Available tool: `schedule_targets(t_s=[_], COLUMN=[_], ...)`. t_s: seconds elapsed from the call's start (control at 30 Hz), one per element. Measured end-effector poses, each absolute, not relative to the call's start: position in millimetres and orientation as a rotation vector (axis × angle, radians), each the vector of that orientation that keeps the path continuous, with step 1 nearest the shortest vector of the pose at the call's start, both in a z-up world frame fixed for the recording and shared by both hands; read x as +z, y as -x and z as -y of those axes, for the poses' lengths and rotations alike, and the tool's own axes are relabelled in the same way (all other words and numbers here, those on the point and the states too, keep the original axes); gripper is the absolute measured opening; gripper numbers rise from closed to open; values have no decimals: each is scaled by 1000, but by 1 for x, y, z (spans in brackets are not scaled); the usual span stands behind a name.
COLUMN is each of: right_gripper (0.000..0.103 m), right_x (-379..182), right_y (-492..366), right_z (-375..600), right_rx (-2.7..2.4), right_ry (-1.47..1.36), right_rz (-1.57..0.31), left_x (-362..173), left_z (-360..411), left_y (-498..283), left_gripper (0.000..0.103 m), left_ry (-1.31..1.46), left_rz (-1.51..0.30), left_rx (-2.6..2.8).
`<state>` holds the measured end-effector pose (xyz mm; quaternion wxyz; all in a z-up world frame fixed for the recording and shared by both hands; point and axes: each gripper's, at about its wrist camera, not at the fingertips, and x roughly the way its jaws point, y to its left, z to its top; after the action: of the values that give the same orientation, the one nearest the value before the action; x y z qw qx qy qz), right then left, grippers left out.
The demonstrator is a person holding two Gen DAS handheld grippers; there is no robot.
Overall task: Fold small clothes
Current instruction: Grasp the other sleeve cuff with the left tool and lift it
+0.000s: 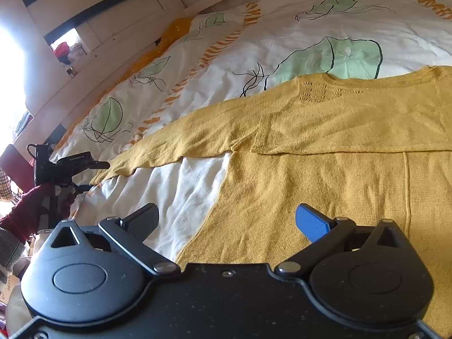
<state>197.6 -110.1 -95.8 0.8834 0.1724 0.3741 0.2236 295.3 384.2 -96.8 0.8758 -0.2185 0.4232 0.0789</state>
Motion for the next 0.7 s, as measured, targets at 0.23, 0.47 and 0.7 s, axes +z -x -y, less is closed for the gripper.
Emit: schedule_targets(t_s=[0.23,0.47,0.7], right_gripper=[103,103,103], right_x=[-101,-104,-104], right_y=[-197,-197,-194], right_z=[110,112,129], right_rx=[460,463,447], right_ry=[-359,-380,-420], right_rz=[-798,-809,-806], left_x=[-90,-90,-52], left_z=[-385,-391,-377], left_y=[-303,-290,-284], left_gripper=[36,4,3], left_ry=[414,429,548], left_rz=[-844,-822,-766], left_rx=[223,240,168])
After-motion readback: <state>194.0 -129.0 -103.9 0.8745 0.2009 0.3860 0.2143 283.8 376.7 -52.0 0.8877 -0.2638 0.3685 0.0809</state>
